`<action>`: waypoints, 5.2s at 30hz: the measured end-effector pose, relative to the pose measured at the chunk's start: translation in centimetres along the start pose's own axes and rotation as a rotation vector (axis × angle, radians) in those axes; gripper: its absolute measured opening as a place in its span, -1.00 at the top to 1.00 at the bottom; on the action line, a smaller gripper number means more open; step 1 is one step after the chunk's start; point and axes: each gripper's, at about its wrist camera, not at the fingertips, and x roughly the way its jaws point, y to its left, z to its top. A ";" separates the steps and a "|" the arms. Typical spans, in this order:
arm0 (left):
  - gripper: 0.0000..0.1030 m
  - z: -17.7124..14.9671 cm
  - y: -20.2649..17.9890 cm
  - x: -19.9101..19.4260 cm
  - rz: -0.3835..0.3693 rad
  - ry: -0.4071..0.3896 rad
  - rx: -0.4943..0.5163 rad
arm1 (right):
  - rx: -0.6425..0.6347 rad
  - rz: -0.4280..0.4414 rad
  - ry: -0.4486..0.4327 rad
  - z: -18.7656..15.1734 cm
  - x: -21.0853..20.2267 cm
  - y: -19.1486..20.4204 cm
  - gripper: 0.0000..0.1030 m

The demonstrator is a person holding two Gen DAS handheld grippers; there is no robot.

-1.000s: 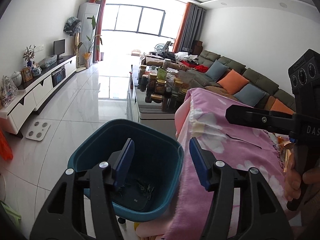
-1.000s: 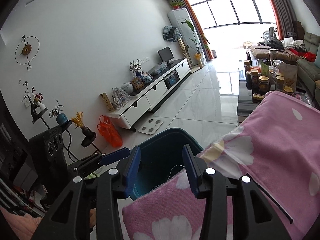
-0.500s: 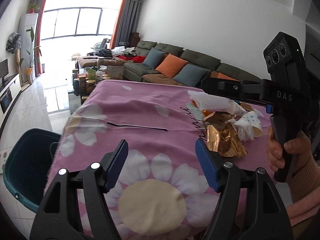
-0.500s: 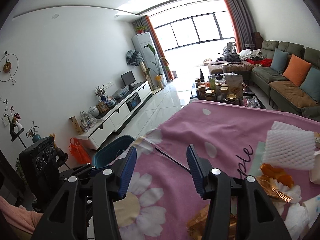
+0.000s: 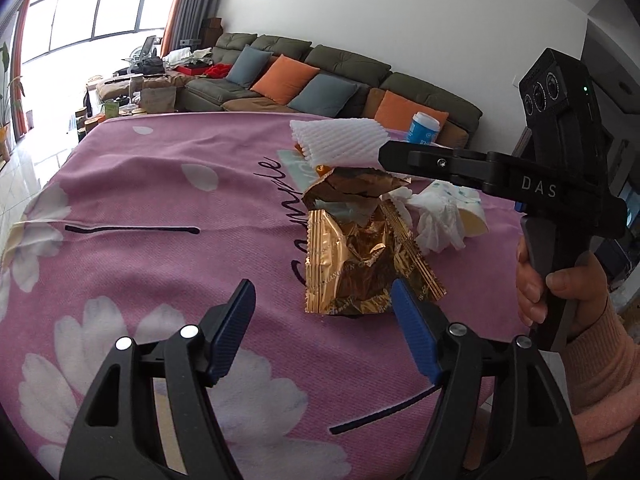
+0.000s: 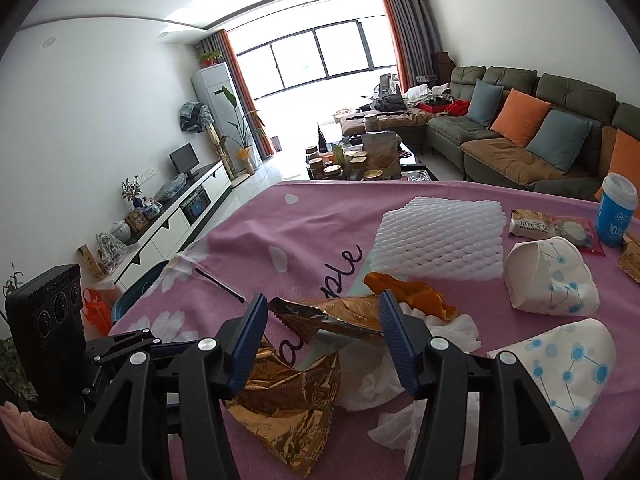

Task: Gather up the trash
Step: 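Return the left gripper to the table toward the gold wrappers, then grasp a gold wrapper with the left gripper while the right gripper grasps another, then carry both gold wrappers over the wastebasket and open both grippers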

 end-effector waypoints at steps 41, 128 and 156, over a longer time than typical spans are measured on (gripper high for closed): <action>0.76 0.1 2.0 -0.7 -0.039 0.017 -0.104 | -0.110 -0.014 0.020 0.5 0.4 1.8 0.97; 0.76 -6.4 20.3 -22.2 0.539 -0.227 -0.443 | -0.299 0.424 0.097 4.8 11.5 22.3 0.84; 0.47 -9.0 26.4 -19.9 0.632 -0.137 -0.588 | -0.277 0.475 0.312 3.4 20.6 27.7 0.69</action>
